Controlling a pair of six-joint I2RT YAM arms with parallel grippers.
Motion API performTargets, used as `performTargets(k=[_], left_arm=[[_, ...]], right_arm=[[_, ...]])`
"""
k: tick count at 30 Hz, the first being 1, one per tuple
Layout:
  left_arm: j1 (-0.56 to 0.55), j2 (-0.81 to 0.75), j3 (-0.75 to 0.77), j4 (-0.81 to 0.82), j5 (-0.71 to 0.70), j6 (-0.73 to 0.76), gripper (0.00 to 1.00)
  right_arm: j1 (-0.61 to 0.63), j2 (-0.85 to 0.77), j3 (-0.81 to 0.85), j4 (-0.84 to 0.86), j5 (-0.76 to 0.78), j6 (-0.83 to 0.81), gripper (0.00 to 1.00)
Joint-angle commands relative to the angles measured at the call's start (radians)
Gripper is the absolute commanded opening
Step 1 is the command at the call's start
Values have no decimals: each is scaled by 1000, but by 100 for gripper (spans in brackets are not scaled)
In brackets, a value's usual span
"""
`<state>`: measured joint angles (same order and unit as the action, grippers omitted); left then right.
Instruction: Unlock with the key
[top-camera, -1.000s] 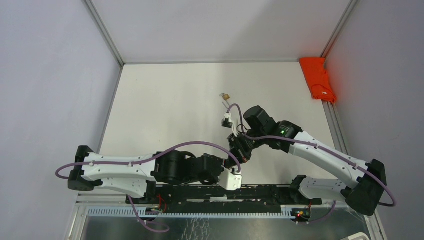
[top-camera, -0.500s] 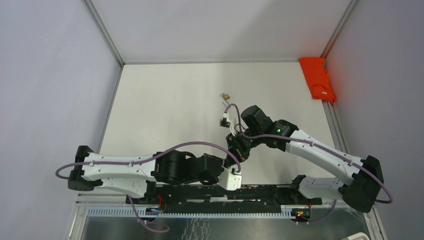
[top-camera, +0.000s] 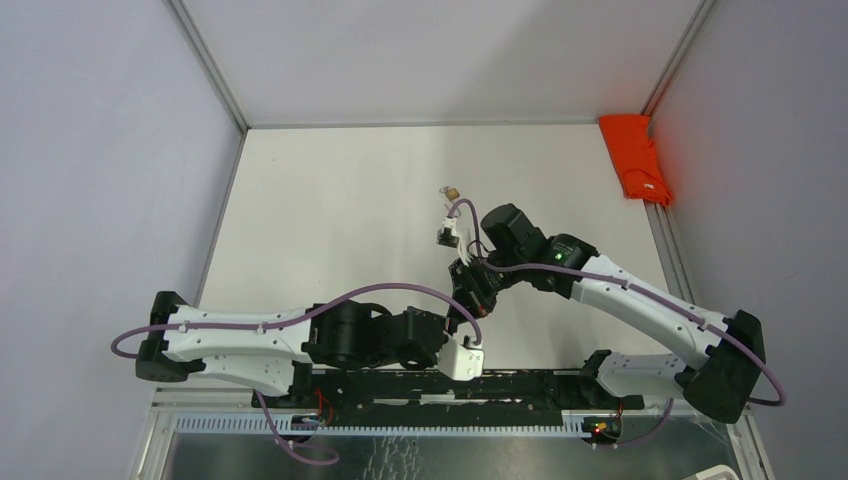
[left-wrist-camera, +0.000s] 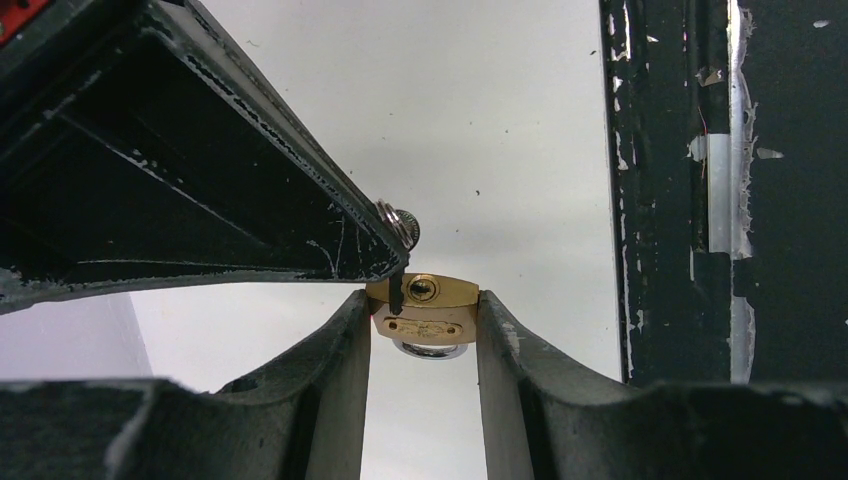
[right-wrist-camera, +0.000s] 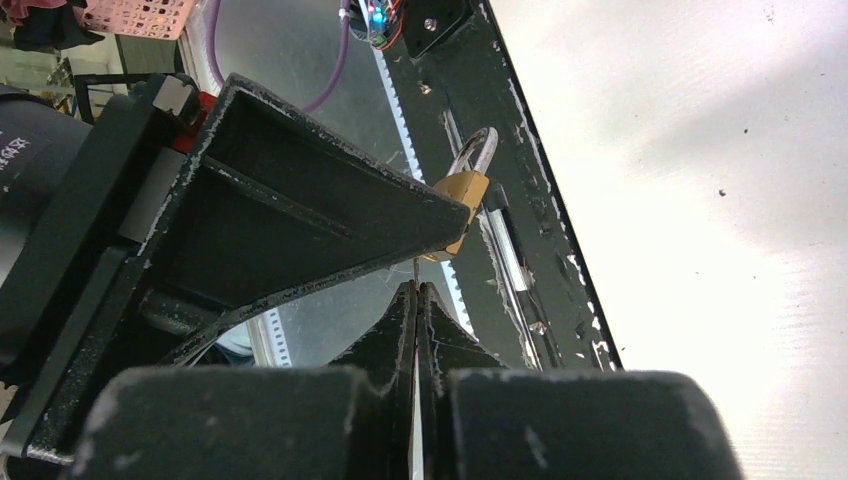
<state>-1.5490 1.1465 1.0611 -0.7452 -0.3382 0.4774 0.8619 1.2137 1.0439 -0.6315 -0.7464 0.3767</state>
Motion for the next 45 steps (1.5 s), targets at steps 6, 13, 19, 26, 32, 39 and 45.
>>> performTargets(k=[6,13,19,26,32,39,45], left_arm=[[-6,-25,30,49,-4,3,2],[-7,-24,28,51,-3,3,2],[-6,-21,28,50,-2,3,2],[-7,-19,31,52,-1,3,2],[-7,-14,34,51,4,4,2],[-6,-14,34,50,-2,4,2],[-7,-13,37,51,-2,4,2]], right_arm=[[2,-7,5,-5,19,-14,0],[2,-12,-26,-10,15,-17,0],[3,-21,-37,-12,15,-17,0],[3,-41,-9,-15,30,-8,0],[4,-42,2,-32,40,-15,0],[10,-29,-5,-16,26,-13,0],[14,-20,-27,2,17,-8,0]])
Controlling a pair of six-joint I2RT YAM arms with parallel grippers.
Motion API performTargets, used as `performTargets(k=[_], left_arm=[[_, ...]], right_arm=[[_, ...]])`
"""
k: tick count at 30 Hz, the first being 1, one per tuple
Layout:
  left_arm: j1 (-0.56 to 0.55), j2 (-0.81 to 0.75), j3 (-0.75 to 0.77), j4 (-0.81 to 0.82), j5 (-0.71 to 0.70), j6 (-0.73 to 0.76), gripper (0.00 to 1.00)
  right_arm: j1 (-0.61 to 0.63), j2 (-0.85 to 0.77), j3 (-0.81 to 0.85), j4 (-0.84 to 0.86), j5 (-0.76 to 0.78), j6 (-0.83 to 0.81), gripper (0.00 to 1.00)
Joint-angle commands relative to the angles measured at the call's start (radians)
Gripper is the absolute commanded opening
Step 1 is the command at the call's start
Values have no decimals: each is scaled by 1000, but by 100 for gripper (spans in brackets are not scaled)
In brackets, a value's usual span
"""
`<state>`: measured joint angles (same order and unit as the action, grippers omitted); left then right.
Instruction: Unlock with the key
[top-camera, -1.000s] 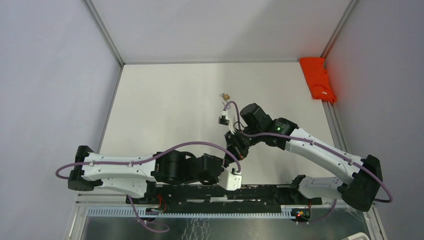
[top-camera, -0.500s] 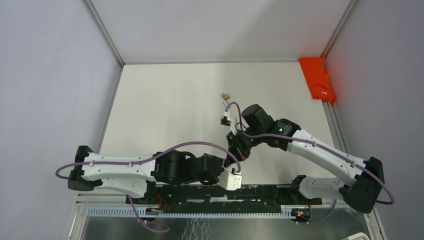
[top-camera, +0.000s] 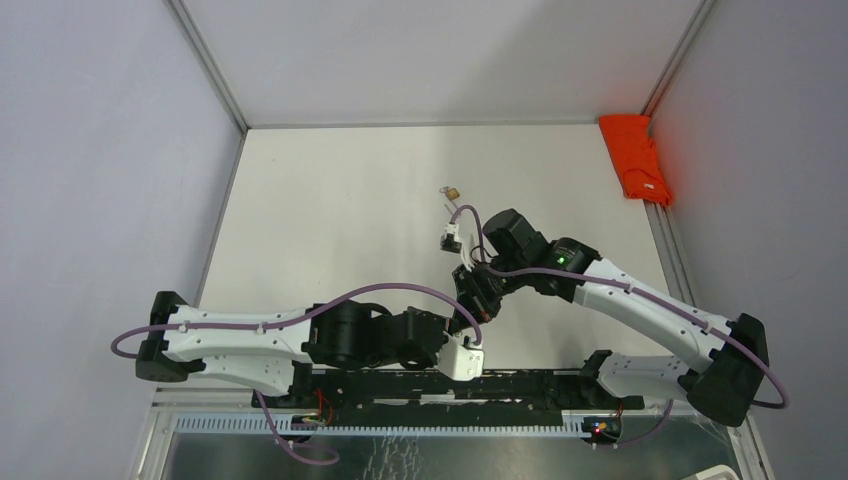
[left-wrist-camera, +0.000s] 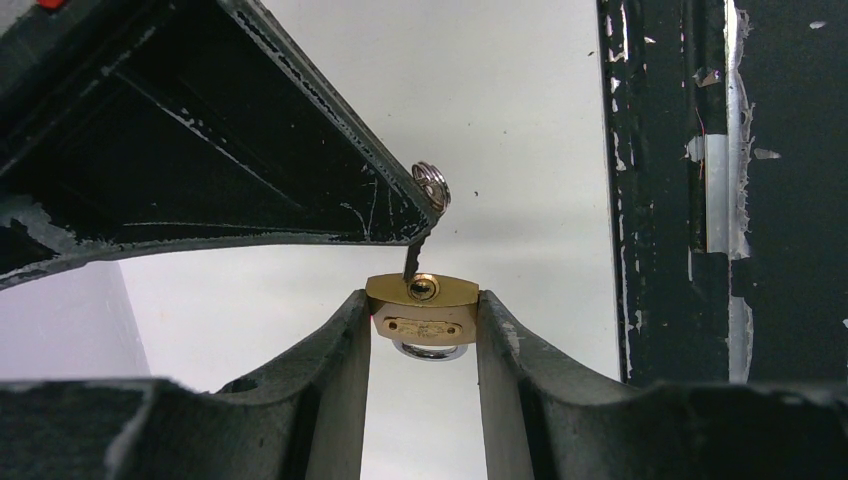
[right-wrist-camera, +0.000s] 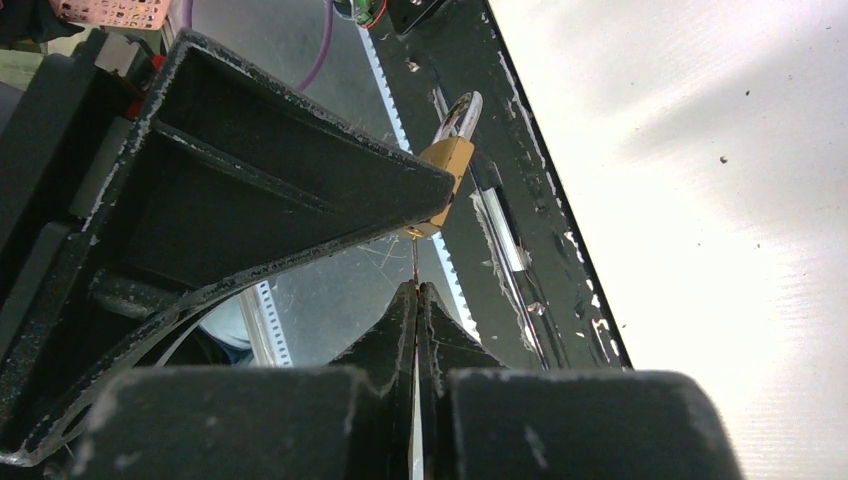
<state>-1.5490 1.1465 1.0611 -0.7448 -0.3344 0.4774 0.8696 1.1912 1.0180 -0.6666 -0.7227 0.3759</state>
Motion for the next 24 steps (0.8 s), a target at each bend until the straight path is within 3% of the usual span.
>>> performTargets(k=[1,24], left_arm=[[-7,-13,37,50,-6,3,2],[-6,-12,37,50,-9,3,2]], right_arm=[[8,2,-1,41,-6,-6,0],[19,19,-9,43,-12,-8,0]])
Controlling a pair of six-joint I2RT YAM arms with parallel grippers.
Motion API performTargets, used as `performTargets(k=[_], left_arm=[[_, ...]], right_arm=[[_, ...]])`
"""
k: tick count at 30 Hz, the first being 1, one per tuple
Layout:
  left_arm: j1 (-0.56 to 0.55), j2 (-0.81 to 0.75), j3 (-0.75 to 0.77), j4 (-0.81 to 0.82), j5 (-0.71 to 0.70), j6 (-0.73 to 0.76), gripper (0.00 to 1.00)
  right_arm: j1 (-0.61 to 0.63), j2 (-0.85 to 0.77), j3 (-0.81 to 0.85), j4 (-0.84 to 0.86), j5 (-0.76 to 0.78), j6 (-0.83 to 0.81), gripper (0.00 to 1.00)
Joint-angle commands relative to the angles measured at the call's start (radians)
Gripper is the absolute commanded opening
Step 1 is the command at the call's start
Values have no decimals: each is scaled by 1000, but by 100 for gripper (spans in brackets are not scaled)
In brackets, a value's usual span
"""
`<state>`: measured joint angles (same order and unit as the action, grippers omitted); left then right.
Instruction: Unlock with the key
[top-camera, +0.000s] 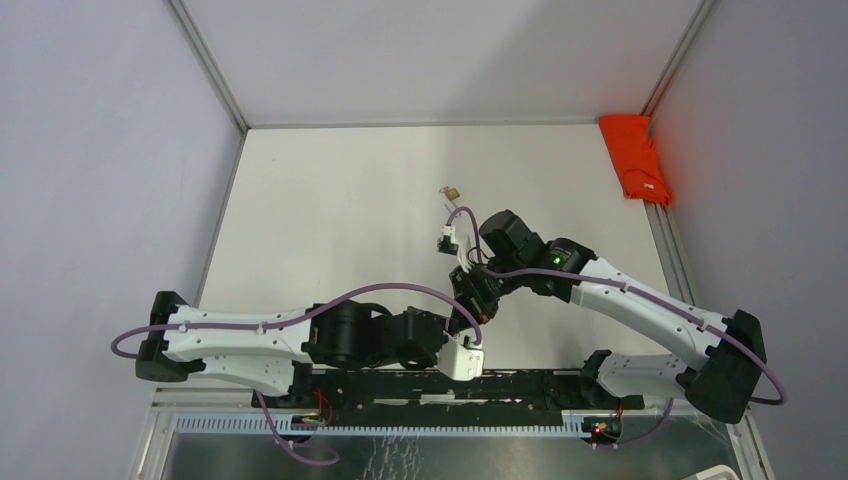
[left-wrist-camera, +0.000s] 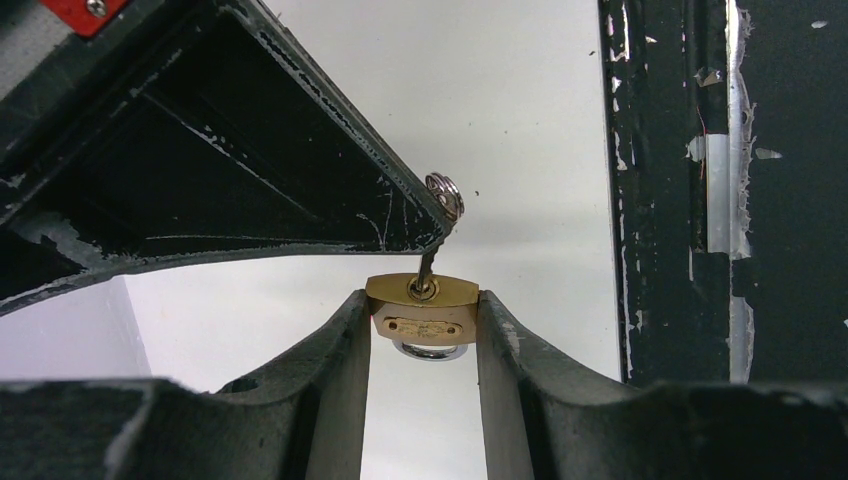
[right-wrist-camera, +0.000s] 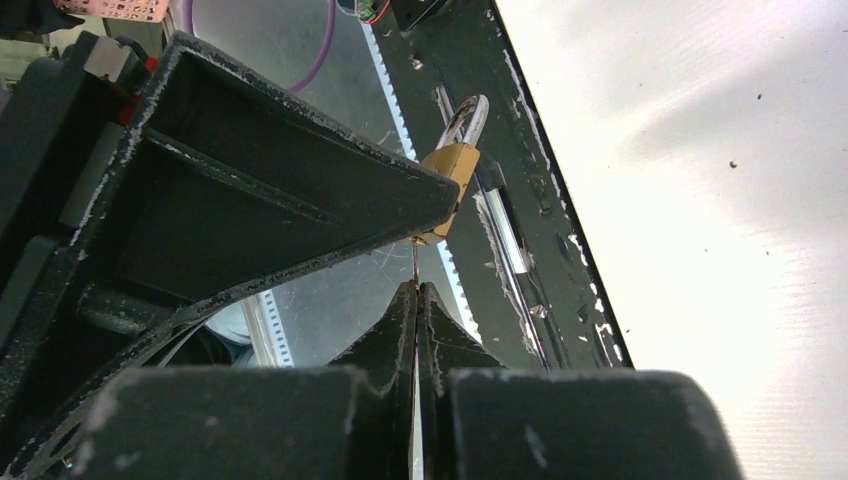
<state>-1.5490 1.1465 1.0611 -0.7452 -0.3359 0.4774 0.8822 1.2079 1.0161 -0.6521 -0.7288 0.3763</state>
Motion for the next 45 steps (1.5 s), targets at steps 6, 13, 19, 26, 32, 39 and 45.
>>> performTargets(k=[6,13,19,26,32,39,45], left_arm=[[-7,-11,37,50,-9,2,2],[-7,-3,47,50,-9,1,2],[-13,8,53,49,-18,-1,2],[-14,9,53,50,-19,1,2],[-15,14,55,49,-22,1,2],[-20,27,61,50,-37,3,2],[-26,36,59,54,-55,4,2]], right_arm=[[6,14,21,0,15,-15,0],[6,37,41,-25,22,-28,0],[6,61,84,-36,16,-38,0],[6,64,111,-43,18,-42,0],[6,61,90,-44,19,-42,0],[6,76,111,-56,23,-41,0],[6,88,138,-46,25,-33,0]])
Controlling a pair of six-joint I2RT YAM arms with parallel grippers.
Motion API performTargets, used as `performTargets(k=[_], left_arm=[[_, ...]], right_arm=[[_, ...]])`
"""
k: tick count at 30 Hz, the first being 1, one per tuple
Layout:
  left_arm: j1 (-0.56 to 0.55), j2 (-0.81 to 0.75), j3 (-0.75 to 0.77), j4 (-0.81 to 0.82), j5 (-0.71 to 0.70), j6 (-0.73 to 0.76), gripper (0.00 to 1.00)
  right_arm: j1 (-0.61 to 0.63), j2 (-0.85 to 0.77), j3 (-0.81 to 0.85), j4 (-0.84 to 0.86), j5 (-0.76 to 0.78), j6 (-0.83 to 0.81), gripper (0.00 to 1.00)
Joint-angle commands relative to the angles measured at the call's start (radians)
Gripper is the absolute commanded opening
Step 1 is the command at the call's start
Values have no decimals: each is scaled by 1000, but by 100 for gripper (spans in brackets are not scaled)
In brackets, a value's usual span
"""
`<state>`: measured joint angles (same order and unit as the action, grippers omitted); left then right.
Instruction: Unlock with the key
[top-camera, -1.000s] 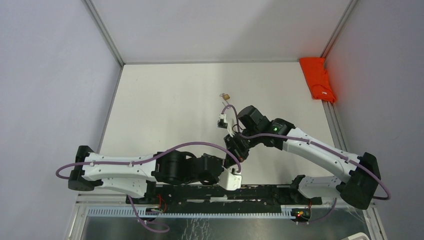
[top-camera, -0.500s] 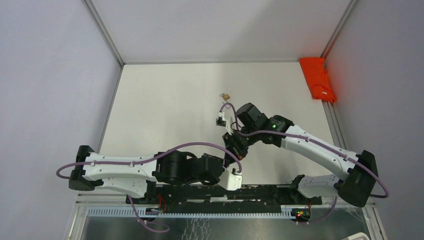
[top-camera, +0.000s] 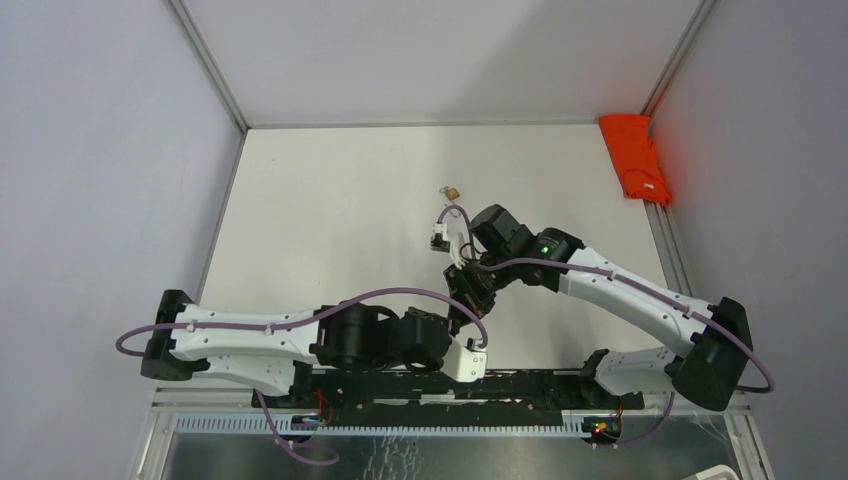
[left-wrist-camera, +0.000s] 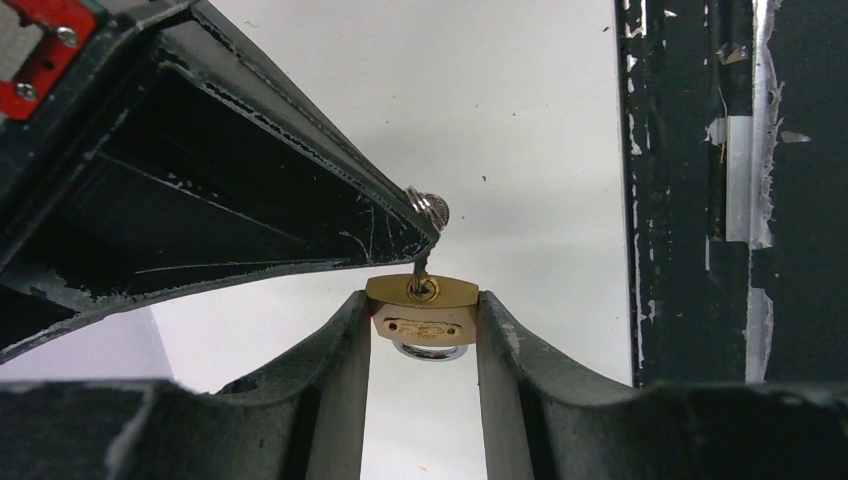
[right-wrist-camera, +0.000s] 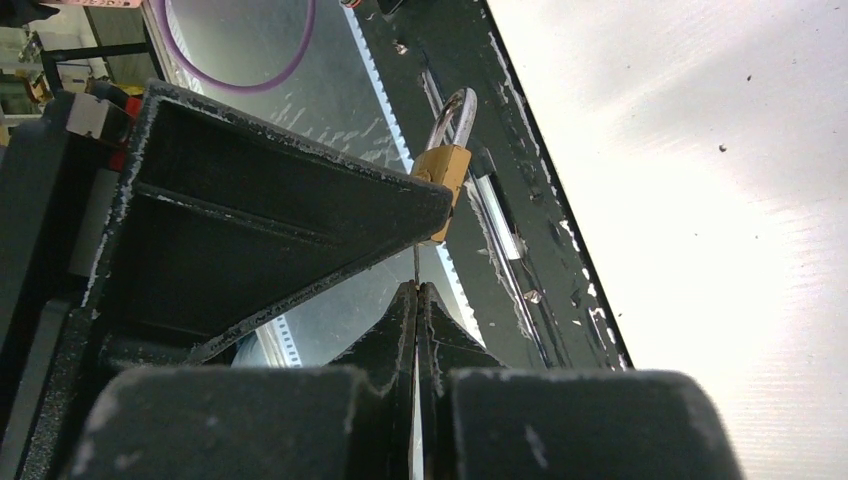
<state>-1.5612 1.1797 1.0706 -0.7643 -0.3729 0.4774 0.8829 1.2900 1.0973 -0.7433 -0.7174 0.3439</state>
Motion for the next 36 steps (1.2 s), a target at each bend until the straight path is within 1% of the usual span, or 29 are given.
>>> performTargets(k=[1,8,18,26,36], left_arm=[[-14,4,49,73,-18,4,2],[-15,11,52,75,-20,2,2],[-15,41,85,98,-88,-19,2],[-14,56,100,100,-98,-27,2],[-15,70,113,101,-97,-31,2]], right_arm=[[5,4,55,54,13,4,0],[3,-4,60,89,13,22,0],[-1,-42,40,142,73,58,0],[-3,-61,4,177,132,76,0],[-9,-61,-19,248,155,107,0]])
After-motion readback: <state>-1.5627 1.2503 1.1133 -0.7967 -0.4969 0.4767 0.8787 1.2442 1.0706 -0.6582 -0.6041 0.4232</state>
